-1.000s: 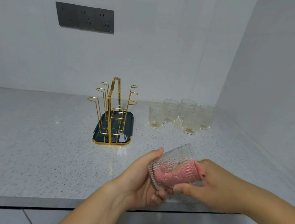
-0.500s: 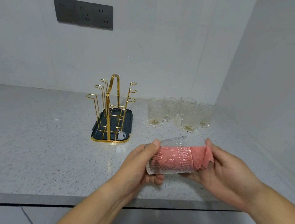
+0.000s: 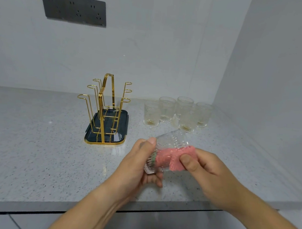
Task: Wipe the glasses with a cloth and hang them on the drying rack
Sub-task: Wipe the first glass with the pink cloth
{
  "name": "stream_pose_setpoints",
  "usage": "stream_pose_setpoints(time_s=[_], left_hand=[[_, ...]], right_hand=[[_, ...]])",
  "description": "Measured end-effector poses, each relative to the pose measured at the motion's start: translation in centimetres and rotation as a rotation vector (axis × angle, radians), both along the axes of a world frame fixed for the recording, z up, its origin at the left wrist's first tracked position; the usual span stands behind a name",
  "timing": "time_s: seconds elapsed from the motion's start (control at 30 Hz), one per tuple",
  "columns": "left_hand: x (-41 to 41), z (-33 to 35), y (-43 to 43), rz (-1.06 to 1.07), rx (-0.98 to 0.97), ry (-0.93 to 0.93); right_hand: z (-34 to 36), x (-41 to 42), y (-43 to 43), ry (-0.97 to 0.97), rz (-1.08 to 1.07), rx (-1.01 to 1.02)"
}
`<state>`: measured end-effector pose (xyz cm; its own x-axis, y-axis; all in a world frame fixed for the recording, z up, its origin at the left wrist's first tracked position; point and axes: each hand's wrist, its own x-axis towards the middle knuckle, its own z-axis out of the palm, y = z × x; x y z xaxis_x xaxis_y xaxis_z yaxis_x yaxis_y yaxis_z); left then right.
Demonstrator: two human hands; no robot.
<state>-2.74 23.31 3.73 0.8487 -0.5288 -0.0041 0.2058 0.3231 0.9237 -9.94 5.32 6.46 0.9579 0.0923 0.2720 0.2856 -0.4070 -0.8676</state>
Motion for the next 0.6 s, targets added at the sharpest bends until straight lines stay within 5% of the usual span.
stream_pose_setpoints(time_s=[0.2, 0.3, 0.6], left_hand=[[-0.2, -0.5, 0.5, 0.082, 0.196, -0.530], [-0.4, -0.8, 0.5, 0.092, 0.229, -0.603], [-0.2, 1.5, -0.2, -0.170, -0.042, 0.252]], right_hand=[[1.2, 0.8, 0.3, 0.082, -0.056, 0.307], [1.5, 1.3, 0.4, 0.166, -0.068, 0.438], [0.5, 0.3, -0.7, 0.030, 0.028, 0.181]])
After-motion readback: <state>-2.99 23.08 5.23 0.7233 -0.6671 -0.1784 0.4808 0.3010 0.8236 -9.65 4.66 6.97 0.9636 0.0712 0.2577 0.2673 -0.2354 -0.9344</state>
